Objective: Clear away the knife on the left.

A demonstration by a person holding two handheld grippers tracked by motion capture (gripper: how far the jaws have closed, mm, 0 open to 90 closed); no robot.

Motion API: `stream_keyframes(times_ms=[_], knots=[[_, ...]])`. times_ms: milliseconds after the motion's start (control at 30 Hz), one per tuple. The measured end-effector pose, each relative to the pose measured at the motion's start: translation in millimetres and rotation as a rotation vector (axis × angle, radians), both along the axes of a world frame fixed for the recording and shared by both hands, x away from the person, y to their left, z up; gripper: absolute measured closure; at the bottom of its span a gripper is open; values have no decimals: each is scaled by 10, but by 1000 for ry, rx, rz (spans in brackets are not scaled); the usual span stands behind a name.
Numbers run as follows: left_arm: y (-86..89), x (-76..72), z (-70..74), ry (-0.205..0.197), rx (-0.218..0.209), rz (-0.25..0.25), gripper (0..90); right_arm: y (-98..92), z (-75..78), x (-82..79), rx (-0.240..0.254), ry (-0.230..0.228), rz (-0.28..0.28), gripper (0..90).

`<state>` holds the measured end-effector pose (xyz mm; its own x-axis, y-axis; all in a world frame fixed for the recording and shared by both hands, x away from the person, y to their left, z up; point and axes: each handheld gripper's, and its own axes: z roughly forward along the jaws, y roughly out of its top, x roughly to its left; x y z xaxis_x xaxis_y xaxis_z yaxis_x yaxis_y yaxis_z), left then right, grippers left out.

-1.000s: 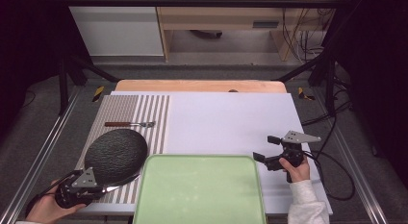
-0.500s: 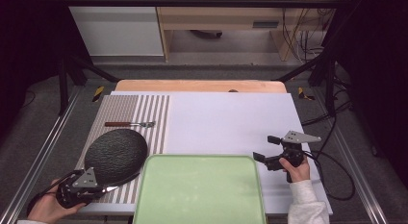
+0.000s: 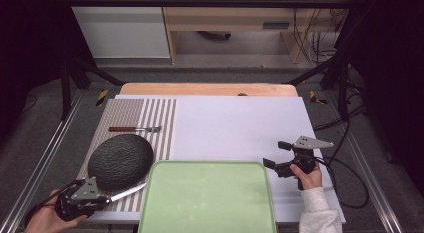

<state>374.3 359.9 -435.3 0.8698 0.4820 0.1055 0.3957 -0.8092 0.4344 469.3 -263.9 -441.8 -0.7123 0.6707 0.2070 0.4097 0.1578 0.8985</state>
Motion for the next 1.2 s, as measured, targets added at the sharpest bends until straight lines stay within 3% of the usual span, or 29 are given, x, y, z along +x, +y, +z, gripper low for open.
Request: stream_keyframes(times_ms=[367, 600, 1200], knots=[[-60, -20, 87, -17, -33, 1, 770, -2, 2, -1, 2, 0, 1, 9], [-156, 14, 150, -26, -61, 36, 770, -3, 3, -1, 2, -1, 0, 9], [-521, 182, 268, -68, -88, 115, 770, 2, 0, 1, -1, 0, 3, 9]])
